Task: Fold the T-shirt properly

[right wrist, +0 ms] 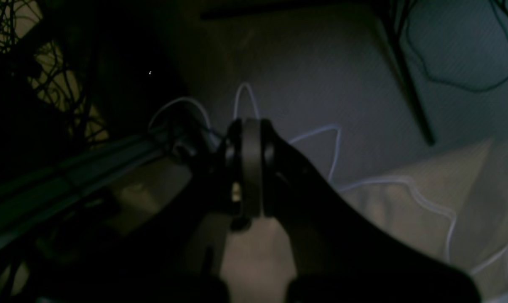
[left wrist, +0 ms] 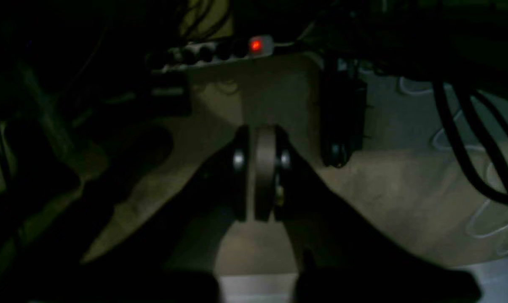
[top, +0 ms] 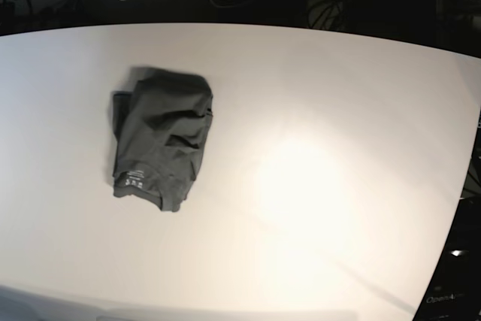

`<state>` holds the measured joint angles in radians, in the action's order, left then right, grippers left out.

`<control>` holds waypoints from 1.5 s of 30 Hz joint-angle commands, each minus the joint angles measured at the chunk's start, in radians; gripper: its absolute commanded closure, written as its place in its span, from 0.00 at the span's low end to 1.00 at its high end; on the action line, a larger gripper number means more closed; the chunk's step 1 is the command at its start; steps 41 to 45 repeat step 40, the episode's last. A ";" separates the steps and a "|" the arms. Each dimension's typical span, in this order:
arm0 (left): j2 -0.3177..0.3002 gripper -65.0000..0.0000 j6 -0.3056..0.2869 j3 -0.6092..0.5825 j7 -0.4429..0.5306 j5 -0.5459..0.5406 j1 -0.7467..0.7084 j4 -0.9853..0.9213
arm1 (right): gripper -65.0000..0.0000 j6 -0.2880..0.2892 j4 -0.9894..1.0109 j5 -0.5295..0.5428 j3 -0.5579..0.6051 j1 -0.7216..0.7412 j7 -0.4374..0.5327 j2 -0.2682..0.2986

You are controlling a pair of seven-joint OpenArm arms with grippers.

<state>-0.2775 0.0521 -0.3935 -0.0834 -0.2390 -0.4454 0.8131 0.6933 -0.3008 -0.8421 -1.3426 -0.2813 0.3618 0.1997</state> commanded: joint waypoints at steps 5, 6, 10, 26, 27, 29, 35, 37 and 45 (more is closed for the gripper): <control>0.044 0.96 0.001 -0.051 0.099 0.007 0.115 -0.271 | 1.00 0.005 0.094 -0.001 0.062 0.001 0.015 0.047; 0.051 0.96 -0.001 -0.061 0.112 0.007 0.147 -0.326 | 1.00 0.005 0.110 -0.001 0.078 0.004 0.015 0.051; 0.094 0.96 -0.002 -0.104 0.193 0.007 0.260 -0.571 | 1.00 0.005 0.165 -0.001 0.176 0.035 0.013 0.054; 0.160 0.95 -0.228 -0.130 0.221 -0.041 0.402 -0.777 | 1.00 -0.277 0.179 -0.001 0.323 0.150 -0.120 -0.042; 0.162 0.95 -0.240 -0.130 0.222 -0.064 0.402 -0.777 | 1.00 -0.298 0.179 -0.001 0.323 0.155 -0.120 -0.047; 0.166 0.95 -0.291 -0.132 0.218 -0.110 0.402 -0.777 | 1.00 -0.401 0.179 -0.001 0.325 0.156 -0.114 -0.069; 0.168 0.95 -0.344 -0.132 0.218 -0.204 0.419 -0.776 | 1.00 -0.565 0.179 -0.001 0.363 0.187 -0.112 -0.078; 0.168 0.95 -0.346 -0.132 0.218 -0.233 0.431 -0.776 | 1.00 -0.581 0.180 -0.001 0.374 0.189 -0.117 -0.078; 0.169 0.95 -0.346 -0.132 0.218 -0.273 0.432 -0.776 | 1.00 -0.582 0.180 0.001 0.374 0.189 -0.119 -0.078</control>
